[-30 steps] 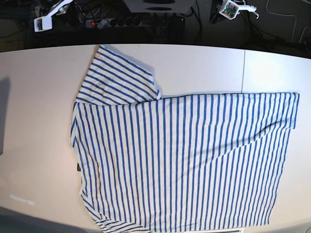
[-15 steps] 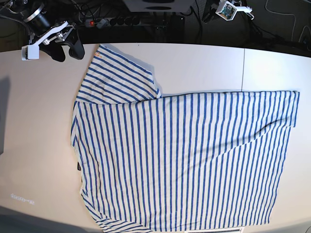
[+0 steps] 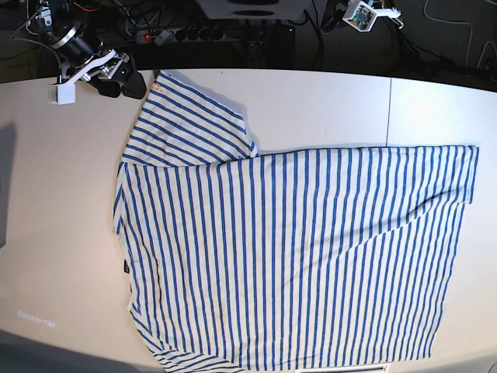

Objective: Fold the T-shirt properly
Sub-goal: 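Grasp the shirt's shoulder corner with the right gripper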

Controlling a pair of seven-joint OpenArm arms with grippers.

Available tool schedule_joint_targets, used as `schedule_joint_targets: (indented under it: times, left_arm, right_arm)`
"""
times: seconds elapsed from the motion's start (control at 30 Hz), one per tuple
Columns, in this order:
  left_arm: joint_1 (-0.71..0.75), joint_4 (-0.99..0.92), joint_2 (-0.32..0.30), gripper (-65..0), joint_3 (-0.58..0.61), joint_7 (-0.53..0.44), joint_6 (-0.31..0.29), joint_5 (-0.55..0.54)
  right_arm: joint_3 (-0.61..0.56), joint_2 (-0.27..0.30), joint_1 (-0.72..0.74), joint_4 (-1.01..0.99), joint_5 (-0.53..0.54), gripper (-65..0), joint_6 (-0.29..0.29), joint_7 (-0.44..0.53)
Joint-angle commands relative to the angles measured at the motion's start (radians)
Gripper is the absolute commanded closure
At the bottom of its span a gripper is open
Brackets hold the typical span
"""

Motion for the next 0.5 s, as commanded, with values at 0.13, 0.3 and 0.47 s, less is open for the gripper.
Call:
schedule_joint_targets:
  times: [0.13,0.3,0.47]
  left_arm:
    - [0.017,0.016,-0.003,-5.0,0.0,-0.011,-0.029,-0.005]
    - [0.017,0.016,-0.003,-5.0,0.0,-0.011,-0.029,-0.005]
    - [0.016,0.016,-0.003,-5.0,0.0,-0.011,-0.029,-0.006]
  right_arm:
    - [-0.102,0.008,0.001,0.011,-0.022,-44.5,0.0,-0.005]
    - [-0.15,-0.008,0.001,0.011,-0.049,-44.5,-0.003,0.004]
    - [-0.15,-0.032,0.015,0.009,-0.058,-44.5,-0.003,0.01]
